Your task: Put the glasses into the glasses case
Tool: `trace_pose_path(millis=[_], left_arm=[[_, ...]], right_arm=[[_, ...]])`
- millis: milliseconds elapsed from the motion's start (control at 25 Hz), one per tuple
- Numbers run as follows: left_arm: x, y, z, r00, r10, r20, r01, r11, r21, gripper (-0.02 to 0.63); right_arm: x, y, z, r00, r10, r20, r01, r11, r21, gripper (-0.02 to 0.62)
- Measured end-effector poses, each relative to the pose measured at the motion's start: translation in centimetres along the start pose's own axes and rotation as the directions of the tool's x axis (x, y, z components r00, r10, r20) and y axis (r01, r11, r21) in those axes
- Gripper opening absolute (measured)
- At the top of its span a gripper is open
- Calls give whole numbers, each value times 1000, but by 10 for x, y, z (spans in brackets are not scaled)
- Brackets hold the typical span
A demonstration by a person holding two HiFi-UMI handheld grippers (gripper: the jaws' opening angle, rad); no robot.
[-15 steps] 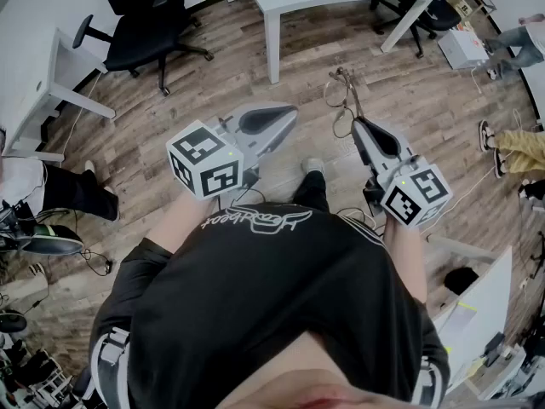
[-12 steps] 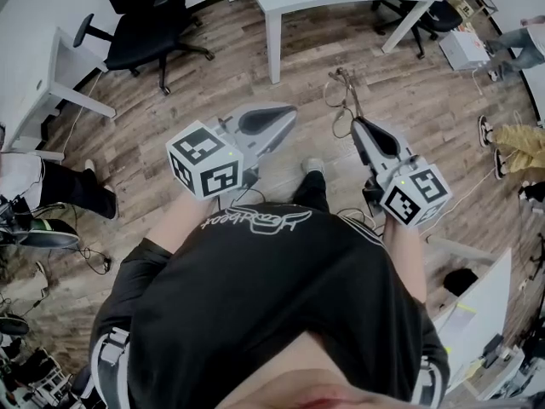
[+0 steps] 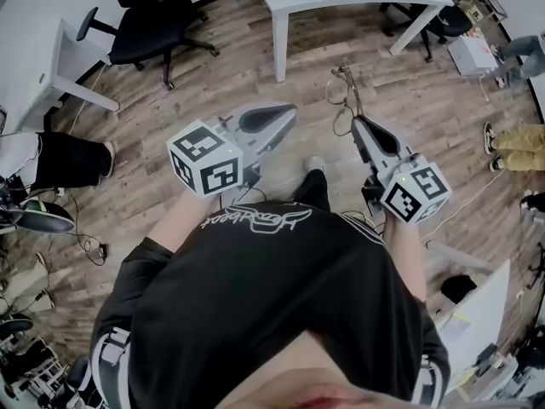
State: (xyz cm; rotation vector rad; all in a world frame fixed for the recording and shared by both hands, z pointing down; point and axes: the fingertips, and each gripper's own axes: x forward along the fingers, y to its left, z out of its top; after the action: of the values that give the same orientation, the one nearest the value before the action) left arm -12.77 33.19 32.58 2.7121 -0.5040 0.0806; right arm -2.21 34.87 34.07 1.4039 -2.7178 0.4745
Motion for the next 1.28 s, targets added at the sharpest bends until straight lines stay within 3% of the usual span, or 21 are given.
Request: trace_pose_path(millis=[120,480,920,1280], left_arm=[[3,1,-11,1000,15,2,-15,1000,-2,8],[44,60,17,999,24,-29,-26,997,-68,8],[143,117,33,997,18,-73,-25,994,-108,8],[217,163,49,994,57,-90,-69,988,-139,8]], right_arm=[[-2,-6,-9,1000,12,17,-12,1000,17,28],[51,-59,15,999,22,-28,-20,997,72,28],[86,-167,40,999,24,-40,-20,993,113,28],[119,-250,61,996,66,-53,-58,989,134,28]])
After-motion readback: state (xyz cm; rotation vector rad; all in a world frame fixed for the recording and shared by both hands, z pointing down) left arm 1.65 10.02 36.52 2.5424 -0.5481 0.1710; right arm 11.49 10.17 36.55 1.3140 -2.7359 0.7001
